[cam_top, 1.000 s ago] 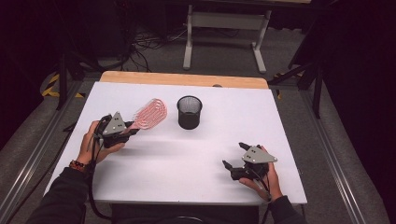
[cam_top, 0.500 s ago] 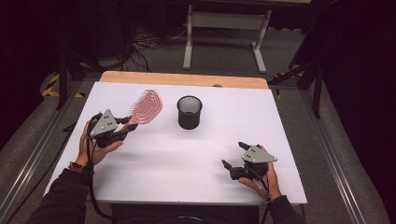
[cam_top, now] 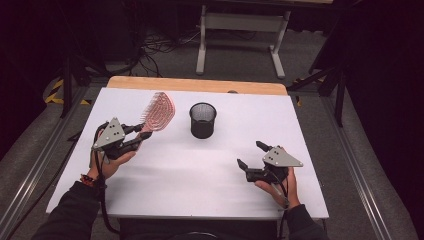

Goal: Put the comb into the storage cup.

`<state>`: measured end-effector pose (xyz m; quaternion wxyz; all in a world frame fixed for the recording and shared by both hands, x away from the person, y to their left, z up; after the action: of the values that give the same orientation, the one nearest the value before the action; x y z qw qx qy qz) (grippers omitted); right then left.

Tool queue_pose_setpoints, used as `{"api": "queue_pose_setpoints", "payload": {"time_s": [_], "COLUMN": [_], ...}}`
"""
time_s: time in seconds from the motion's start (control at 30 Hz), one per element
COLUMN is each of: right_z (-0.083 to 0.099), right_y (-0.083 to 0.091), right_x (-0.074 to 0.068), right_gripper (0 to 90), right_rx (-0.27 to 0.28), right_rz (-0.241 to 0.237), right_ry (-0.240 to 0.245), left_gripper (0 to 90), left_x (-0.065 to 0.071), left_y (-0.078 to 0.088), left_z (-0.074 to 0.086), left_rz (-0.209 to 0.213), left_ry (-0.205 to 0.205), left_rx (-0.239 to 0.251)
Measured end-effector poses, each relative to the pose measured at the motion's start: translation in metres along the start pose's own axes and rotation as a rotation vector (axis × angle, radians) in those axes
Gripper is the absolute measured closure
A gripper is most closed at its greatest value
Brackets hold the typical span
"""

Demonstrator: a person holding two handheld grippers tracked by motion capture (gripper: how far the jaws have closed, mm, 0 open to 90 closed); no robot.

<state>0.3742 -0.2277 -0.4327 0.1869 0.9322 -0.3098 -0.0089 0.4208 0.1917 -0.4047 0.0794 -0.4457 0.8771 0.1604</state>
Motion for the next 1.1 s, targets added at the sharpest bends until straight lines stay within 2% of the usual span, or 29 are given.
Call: {"api": "queue_pose_setpoints", "payload": {"time_s": [0.17, 0.27, 0.3, 0.33, 0.37, 0.4, 0.67, 0.9, 1.1], "right_z": [-0.014, -0.024, -0.028, -0.035, -0.035, -0.040, -0.052, -0.068, -0.072], "right_y": [-0.002, -0.003, -0.002, -0.001, -0.001, -0.002, -0.012, -0.025, -0.029], "right_x": [0.003, 0.004, 0.004, 0.005, 0.005, 0.005, 0.000, -0.013, -0.022], "right_gripper": [13.2, 13.0, 13.1, 13.0, 13.0, 12.7, 11.3, 11.0, 11.2], "right_rx": [0.042, 0.060, 0.073, 0.108, 0.108, 0.119, 0.132, 0.160, 0.163], "right_rz": [0.005, 0.014, 0.018, 0.010, 0.010, 0.014, -0.015, -0.062, -0.077], "right_ry": [0.000, 0.023, 0.030, 0.023, 0.023, 0.028, 0.029, 0.042, 0.054], "left_gripper": [70.0, 70.0, 70.0, 70.0, 70.0, 70.0, 70.0, 70.0, 70.0], "left_x": [0.011, 0.016, 0.018, 0.021, 0.021, 0.024, 0.040, 0.058, 0.071], "left_y": [-0.007, -0.012, -0.014, -0.017, -0.017, -0.021, -0.033, -0.045, -0.052], "left_z": [-0.003, -0.004, -0.005, -0.005, -0.005, -0.006, -0.008, -0.013, -0.014], "left_rz": [0.015, 0.026, 0.028, 0.035, 0.035, 0.050, 0.078, 0.106, 0.124], "left_ry": [0.006, 0.020, 0.028, 0.041, 0.041, 0.059, 0.078, 0.080, 0.082], "left_rx": [0.012, 0.021, 0.025, 0.036, 0.036, 0.047, 0.062, 0.069, 0.072]}}
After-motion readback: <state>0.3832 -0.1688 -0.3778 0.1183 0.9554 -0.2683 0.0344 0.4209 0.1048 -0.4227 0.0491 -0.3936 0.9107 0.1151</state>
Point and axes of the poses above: each handheld gripper's, and its own axes: y roughly backward along the jaws, z roughly out of its underside, x roughly to its right, the point moved 3 cm from there along -y, roughly forward along the jaws, and after that the axes turned 15 degrees about -z, right-handed, at the moved point
